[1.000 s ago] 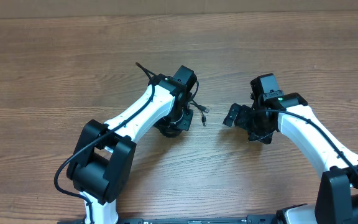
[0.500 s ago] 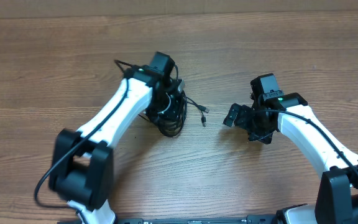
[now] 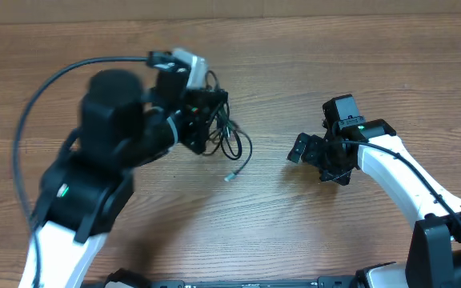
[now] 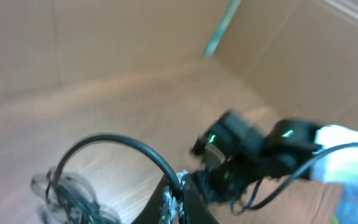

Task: Untangle cables

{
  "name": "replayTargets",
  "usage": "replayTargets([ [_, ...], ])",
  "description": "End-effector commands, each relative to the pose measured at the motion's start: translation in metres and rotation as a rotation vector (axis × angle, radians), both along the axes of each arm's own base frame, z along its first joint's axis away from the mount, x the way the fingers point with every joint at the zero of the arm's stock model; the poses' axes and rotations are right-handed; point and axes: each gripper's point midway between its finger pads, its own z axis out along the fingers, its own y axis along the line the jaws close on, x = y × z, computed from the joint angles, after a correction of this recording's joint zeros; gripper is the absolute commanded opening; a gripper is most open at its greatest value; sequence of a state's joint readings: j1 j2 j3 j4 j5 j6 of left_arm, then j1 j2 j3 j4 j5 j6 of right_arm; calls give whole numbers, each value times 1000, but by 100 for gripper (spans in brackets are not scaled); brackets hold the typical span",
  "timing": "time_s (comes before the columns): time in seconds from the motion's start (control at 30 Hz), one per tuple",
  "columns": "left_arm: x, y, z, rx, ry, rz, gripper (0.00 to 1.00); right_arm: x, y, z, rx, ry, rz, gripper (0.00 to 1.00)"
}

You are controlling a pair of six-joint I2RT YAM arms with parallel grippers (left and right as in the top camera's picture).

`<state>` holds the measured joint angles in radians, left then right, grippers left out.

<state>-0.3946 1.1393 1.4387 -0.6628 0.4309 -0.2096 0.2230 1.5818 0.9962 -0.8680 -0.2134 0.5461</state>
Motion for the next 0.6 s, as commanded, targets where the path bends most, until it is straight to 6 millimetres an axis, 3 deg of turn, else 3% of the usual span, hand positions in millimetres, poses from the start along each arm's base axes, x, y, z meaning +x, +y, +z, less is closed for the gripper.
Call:
replayTargets([
  [0.0, -21, 8, 37, -54, -110, -2, 4, -1, 1, 4, 8, -13, 1, 100],
  [0.1, -21, 15, 51, -39, -194, 26, 4, -1, 1, 4, 8, -13, 1, 100],
  [0.13, -19, 18, 50, -43, -183, 48, 4, -1, 1, 4, 8, -13, 1, 100],
  [0.23, -36, -4, 38, -20, -163, -114, 4, -1, 1, 4, 8, -13, 1, 100],
  [0.27, -30, 0, 31, 29, -173, -82, 4, -1, 1, 4, 8, -13, 1, 100],
  [0.3, -10, 19, 19, 107, -160, 59, 4, -1, 1, 4, 8, -13, 1, 100],
  [0.33, 20, 58, 2, 162, -84, 342, 4, -1, 1, 4, 8, -13, 1, 100],
  [0.37, 28, 69, -10, 117, 9, 457, 4, -1, 1, 4, 8, -13, 1, 100],
  [0.4, 19, 42, -18, 49, 91, 323, 4, -1, 1, 4, 8, -13, 1, 100],
  [0.47, -11, -12, -10, 55, 4, -67, 4, -1, 1, 4, 8, -13, 1, 100],
  [0.5, -24, -25, -9, 107, -84, -202, 4, -1, 1, 4, 8, -13, 1, 100],
  [0.57, 7, 7, -20, 225, -90, 40, 4, -1, 1, 4, 8, -13, 1, 100],
])
